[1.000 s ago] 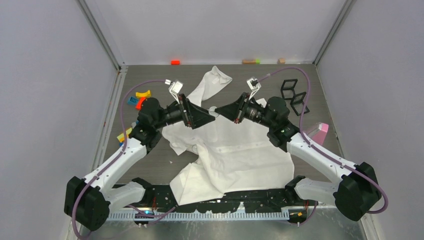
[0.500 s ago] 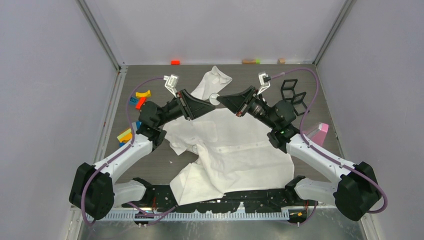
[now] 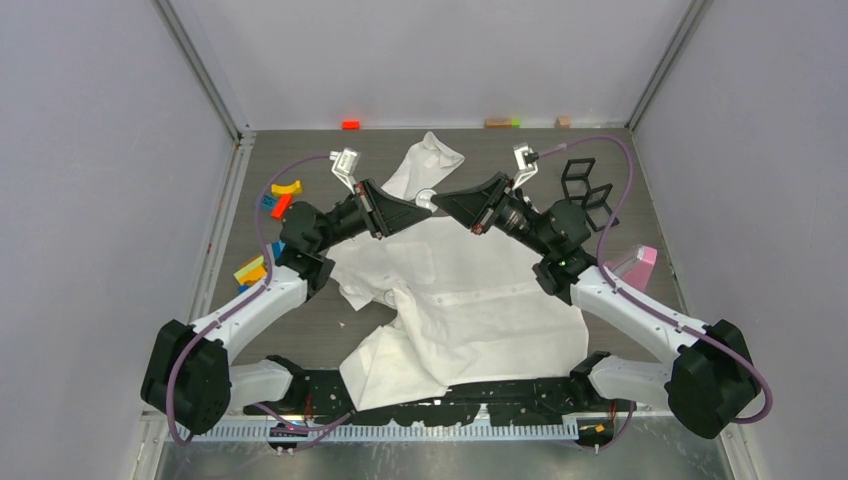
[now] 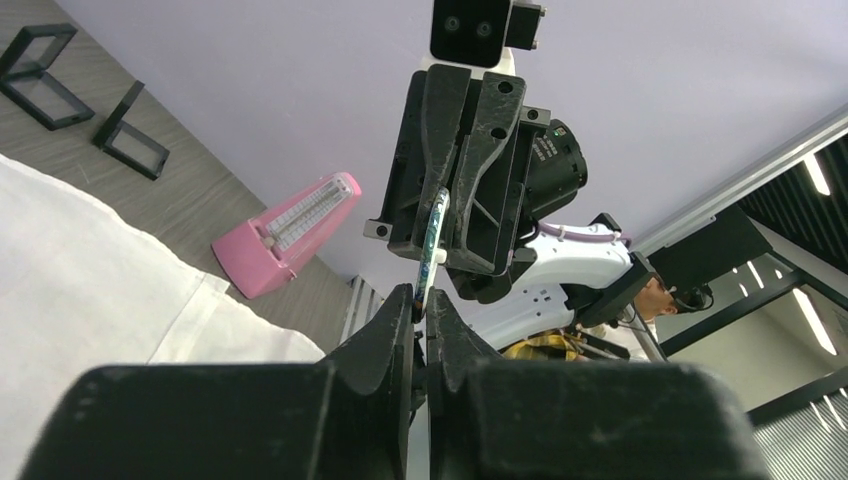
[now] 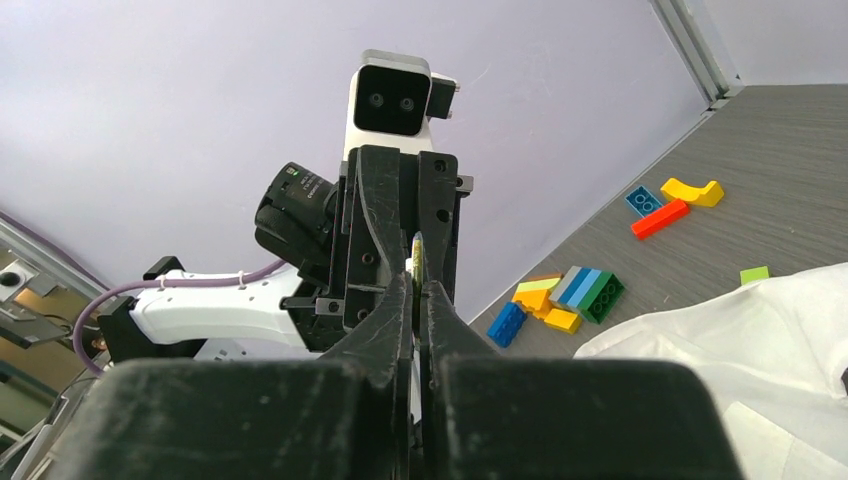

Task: Pin the brooch onto the clothing

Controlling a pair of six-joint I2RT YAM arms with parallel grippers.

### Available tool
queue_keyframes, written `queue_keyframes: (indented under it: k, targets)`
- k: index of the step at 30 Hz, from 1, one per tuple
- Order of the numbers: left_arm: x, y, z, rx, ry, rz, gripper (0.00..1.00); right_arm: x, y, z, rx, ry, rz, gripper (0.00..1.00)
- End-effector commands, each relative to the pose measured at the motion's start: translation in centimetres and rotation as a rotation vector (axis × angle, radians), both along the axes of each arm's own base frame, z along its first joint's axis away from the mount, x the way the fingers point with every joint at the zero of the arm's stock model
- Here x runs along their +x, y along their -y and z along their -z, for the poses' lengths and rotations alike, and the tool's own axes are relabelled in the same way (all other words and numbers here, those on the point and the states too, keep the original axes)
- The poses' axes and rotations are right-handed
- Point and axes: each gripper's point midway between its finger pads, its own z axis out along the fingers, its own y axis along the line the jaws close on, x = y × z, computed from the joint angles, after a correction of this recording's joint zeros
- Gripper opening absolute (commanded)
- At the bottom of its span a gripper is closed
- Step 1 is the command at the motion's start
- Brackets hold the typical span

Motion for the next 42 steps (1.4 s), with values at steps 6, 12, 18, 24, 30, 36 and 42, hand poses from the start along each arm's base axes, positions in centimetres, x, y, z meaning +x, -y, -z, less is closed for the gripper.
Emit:
queue_keyframes:
  k: [6, 12, 18, 24, 30, 36, 42]
  targets:
    - [-0.6, 0.0, -1.0, 0.013, 0.099, 0.03, 0.0, -0.8, 0.0, -2.6, 0.034, 0.053, -0.028, 0.35]
    - [-1.6, -1.4, 1.5, 0.239, 0.111, 0.193, 0.0, -0.5, 1.1, -1.3, -0.023, -0.001, -0.037, 0.76]
    - [-4.1, -2.5, 3.8, 0.401, 0.149, 0.328, 0.0, -2.3, 0.6, 0.2, -0.114, -0.028, -0.225, 0.73]
    - [-5.3, -2.8, 4.0, 0.396, 0.167, 0.392, 0.0, -4.2, -0.2, 2.2, -0.174, -0.077, -0.373, 0.66]
    - [-5.1, -2.7, 4.7, 0.402, 0.142, 0.393, 0.0, -5.2, -1.2, 3.4, -0.212, -0.091, -0.409, 0.6]
    - [-5.0, -2.7, 4.7, 0.398, 0.14, 0.393, 0.0, -5.4, -1.9, 4.4, -0.225, -0.114, -0.427, 0.46]
    - [-5.0, -2.7, 4.7, 0.397, 0.14, 0.393, 0.0, -5.0, -2.3, 4.8, -0.229, -0.129, -0.421, 0.27]
